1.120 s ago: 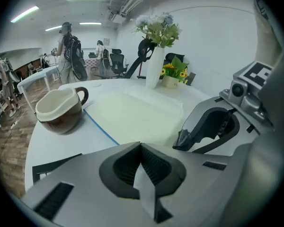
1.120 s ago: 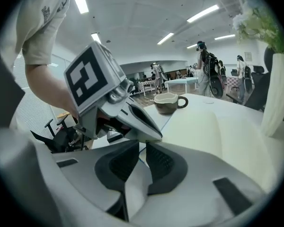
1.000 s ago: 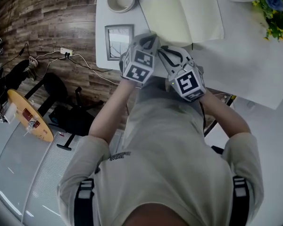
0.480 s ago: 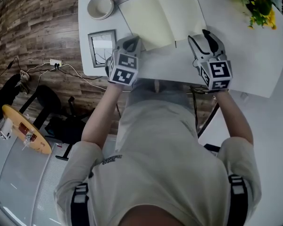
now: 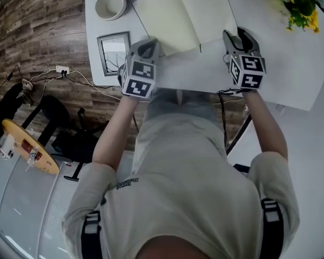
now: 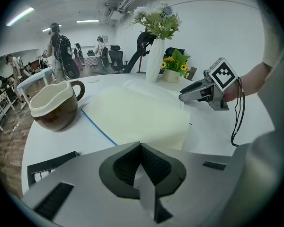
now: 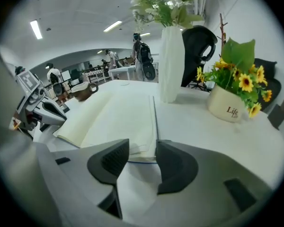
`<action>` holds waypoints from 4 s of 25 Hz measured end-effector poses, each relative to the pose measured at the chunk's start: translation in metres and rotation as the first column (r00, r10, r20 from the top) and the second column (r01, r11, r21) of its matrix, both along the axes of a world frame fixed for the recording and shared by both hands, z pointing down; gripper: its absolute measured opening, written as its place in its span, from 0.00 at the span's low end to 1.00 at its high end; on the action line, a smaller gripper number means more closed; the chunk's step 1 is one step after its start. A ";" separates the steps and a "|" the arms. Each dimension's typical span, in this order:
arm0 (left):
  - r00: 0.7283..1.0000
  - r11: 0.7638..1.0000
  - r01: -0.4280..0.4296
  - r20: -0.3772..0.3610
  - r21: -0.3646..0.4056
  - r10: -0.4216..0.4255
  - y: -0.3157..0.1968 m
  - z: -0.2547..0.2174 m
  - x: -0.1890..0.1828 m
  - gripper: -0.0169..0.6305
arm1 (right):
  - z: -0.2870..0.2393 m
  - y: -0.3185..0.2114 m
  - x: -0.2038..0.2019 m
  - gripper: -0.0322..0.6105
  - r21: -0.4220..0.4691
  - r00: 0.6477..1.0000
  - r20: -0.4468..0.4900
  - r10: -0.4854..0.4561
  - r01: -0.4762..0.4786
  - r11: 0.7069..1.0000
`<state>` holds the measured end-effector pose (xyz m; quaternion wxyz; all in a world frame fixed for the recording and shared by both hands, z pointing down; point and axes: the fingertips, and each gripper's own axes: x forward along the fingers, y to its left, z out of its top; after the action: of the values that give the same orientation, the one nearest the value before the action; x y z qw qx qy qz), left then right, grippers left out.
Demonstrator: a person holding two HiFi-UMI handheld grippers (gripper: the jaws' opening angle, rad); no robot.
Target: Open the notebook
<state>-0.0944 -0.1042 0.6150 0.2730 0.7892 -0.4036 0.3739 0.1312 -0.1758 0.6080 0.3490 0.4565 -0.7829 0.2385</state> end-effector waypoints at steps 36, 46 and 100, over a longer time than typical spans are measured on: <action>0.985 0.991 0.133 -0.109 0.013 -0.131 0.031 -0.025 -0.019 0.03 | -0.018 0.112 -0.219 0.12 0.020 0.835 0.273 -0.478 0.492 0.870; 0.985 0.991 0.132 -0.115 0.015 -0.130 0.025 -0.025 -0.015 0.03 | -0.015 0.108 -0.215 0.21 -0.071 0.850 0.386 -0.358 0.414 0.908; 0.920 0.687 0.176 -0.366 0.705 0.140 0.011 -0.339 0.050 0.03 | -0.326 0.082 -0.122 0.06 0.575 0.891 0.306 -0.336 0.109 0.811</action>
<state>-0.0440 -0.0930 0.2763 0.0169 0.8860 -0.4631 0.0154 0.0090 -0.0935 0.2822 0.0668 0.3818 -0.9204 0.0503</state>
